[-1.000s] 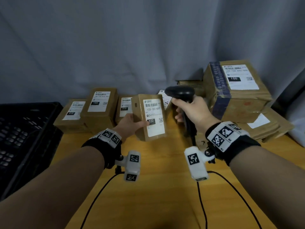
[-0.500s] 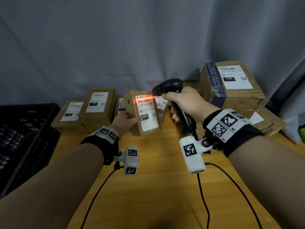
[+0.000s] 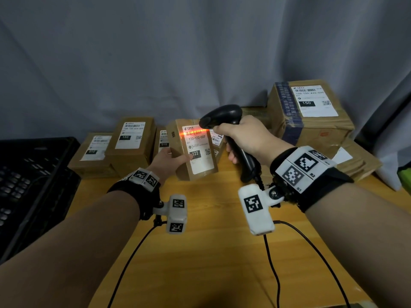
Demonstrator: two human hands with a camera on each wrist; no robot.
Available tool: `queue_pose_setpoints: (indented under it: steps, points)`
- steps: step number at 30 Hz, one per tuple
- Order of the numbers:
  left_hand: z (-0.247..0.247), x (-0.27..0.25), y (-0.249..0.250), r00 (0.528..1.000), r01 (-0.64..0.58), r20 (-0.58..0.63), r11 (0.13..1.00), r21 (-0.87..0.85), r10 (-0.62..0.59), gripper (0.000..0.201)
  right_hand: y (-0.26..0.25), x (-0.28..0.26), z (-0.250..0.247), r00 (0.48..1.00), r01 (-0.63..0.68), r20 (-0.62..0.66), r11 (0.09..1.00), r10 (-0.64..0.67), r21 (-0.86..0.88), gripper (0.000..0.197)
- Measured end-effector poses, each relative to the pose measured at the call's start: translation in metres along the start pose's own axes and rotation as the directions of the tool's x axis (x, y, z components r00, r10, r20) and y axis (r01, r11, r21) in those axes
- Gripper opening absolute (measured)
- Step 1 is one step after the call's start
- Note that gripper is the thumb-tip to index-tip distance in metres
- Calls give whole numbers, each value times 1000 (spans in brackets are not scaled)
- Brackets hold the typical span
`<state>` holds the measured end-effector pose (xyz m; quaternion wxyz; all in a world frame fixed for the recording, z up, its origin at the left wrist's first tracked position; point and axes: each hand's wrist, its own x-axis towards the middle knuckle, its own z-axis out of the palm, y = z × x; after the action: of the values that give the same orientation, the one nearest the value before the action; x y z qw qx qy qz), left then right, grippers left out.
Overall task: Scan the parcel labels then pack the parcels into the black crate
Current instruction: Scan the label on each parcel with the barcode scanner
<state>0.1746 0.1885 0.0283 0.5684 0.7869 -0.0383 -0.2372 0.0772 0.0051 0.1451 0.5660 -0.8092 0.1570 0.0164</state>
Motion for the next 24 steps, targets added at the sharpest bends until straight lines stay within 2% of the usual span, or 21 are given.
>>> queue_pose_setpoints:
  steps: [12,18,24]
  points:
    - [0,-4,0,1000,-19,9,999,-35,20,21,15,-1,3,999,21,-26,1000,-21,8,27]
    - [3,-7,-1,999,-34,26,999,-26,35,33,40,-4,13,997,27,-73,998,-23,60,30]
    - [8,-7,-1,998,-51,28,998,-25,52,36,55,-7,25,994,-16,-108,999,21,52,28]
